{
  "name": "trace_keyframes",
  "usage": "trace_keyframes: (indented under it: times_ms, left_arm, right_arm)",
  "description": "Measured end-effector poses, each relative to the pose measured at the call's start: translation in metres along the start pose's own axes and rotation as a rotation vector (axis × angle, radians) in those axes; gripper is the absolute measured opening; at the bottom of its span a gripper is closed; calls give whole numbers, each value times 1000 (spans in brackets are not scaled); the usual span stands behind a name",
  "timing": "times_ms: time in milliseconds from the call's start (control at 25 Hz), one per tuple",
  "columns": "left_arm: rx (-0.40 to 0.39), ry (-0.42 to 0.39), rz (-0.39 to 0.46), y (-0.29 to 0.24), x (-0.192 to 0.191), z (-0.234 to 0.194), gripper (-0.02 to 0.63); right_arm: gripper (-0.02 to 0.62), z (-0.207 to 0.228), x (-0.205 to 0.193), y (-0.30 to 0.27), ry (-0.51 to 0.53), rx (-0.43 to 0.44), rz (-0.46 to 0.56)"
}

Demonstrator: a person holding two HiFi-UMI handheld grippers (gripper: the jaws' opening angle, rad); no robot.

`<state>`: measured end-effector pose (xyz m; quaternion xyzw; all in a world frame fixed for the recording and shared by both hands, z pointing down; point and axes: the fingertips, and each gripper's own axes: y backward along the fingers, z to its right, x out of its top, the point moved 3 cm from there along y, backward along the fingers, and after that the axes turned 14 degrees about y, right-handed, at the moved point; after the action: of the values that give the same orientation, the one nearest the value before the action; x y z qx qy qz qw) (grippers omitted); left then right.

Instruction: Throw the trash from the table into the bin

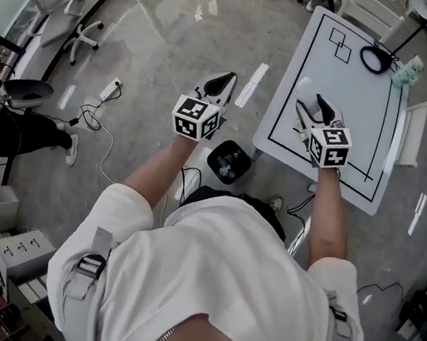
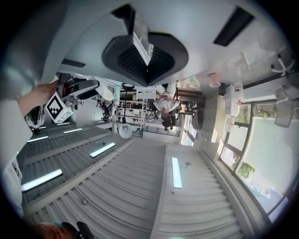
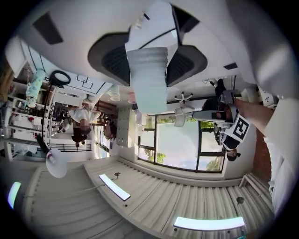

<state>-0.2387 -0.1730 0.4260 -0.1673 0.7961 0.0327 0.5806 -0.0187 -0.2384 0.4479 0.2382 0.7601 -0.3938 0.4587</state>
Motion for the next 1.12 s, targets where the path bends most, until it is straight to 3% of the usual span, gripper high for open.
trace_keyframes:
  times_ms: [240, 440, 720, 1120]
  left_arm:
    - [-44, 3, 28, 38, 29, -50, 11]
    - [-75, 9, 34, 58, 35, -71, 11]
    - [-66, 41, 14, 82, 16, -79, 11]
    - [61, 115, -62, 116, -39, -94, 11]
  right_arm:
    - [253, -58, 60, -19, -27, -55, 56]
    - [253, -95, 82, -25, -77, -74, 94]
    - [253, -139, 77, -23, -105, -41, 86]
    - [253, -192, 46, -35, -133, 71, 37]
